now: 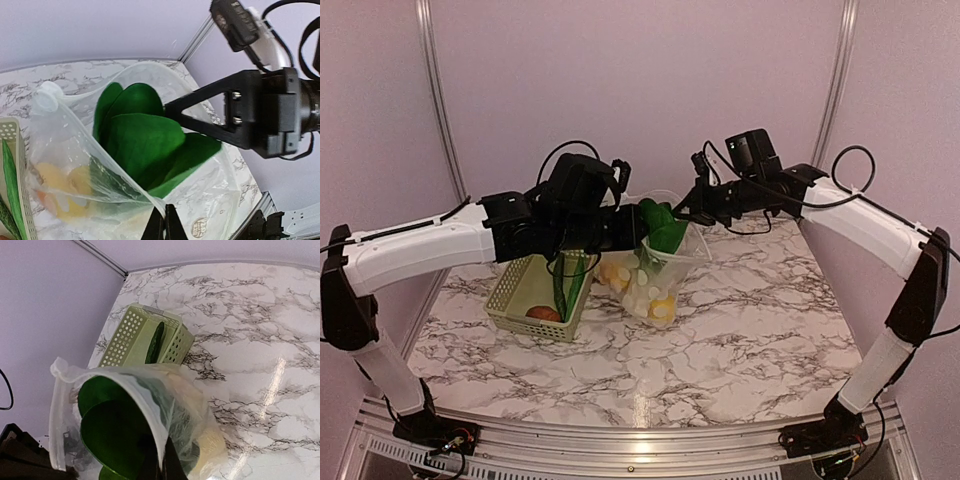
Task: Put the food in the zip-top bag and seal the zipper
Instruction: Adjust the zipper food storage bag at the center of the board.
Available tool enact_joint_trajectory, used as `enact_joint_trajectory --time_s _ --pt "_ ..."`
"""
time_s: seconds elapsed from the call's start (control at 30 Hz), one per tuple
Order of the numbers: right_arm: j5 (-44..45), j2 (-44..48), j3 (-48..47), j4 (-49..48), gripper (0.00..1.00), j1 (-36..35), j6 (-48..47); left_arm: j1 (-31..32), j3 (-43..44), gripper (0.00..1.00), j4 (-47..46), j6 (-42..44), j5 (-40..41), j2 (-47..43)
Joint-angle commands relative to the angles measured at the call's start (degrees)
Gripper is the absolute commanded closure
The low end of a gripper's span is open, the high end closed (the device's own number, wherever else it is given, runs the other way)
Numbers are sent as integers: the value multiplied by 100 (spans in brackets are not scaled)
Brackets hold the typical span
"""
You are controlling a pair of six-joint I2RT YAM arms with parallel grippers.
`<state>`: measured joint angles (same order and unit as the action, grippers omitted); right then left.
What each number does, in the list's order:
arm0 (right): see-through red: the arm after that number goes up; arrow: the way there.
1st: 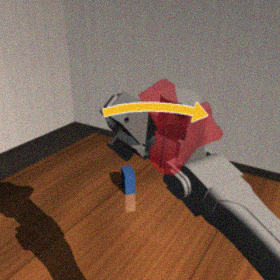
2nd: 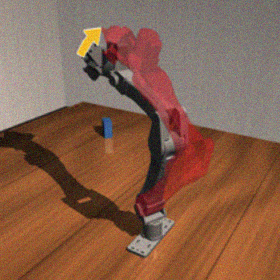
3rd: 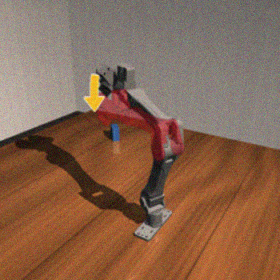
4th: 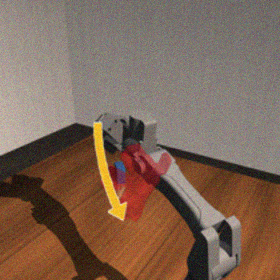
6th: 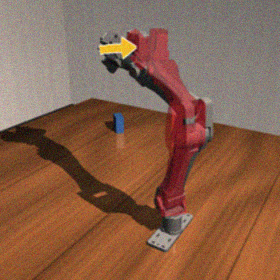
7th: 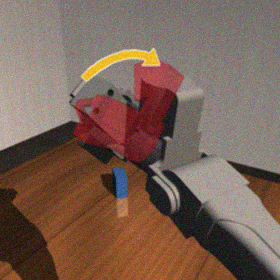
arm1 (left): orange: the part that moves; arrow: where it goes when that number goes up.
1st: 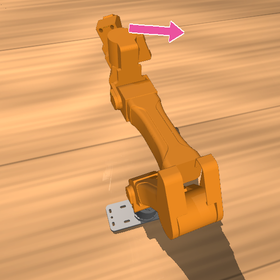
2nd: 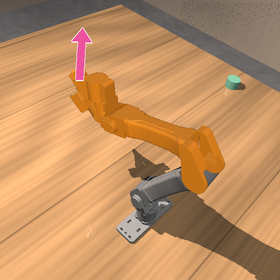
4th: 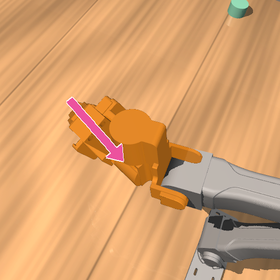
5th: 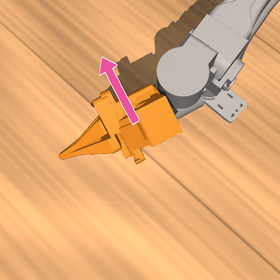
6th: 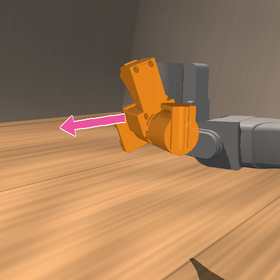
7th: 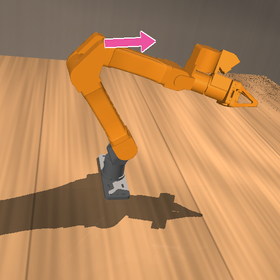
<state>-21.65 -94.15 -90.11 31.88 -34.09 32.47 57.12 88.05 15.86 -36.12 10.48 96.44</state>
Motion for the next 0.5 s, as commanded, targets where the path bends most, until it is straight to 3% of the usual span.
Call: enact_joint_trajectory --time_s 0.0,0.2,0.3,0.47 --pt "560 207 -465 220 100 147 -252 118 184 100 154 585 752 -160" --pt "1135 115 -891 760 100 171 -511 47 566 100 573 315 712 294" --pt "1058 205 -859 558 100 163 -537 -40 1062 100 989 351 813 614" --pt "1001 124 -915 585 100 174 -625 -55 1082 100 589 541 1195 560"
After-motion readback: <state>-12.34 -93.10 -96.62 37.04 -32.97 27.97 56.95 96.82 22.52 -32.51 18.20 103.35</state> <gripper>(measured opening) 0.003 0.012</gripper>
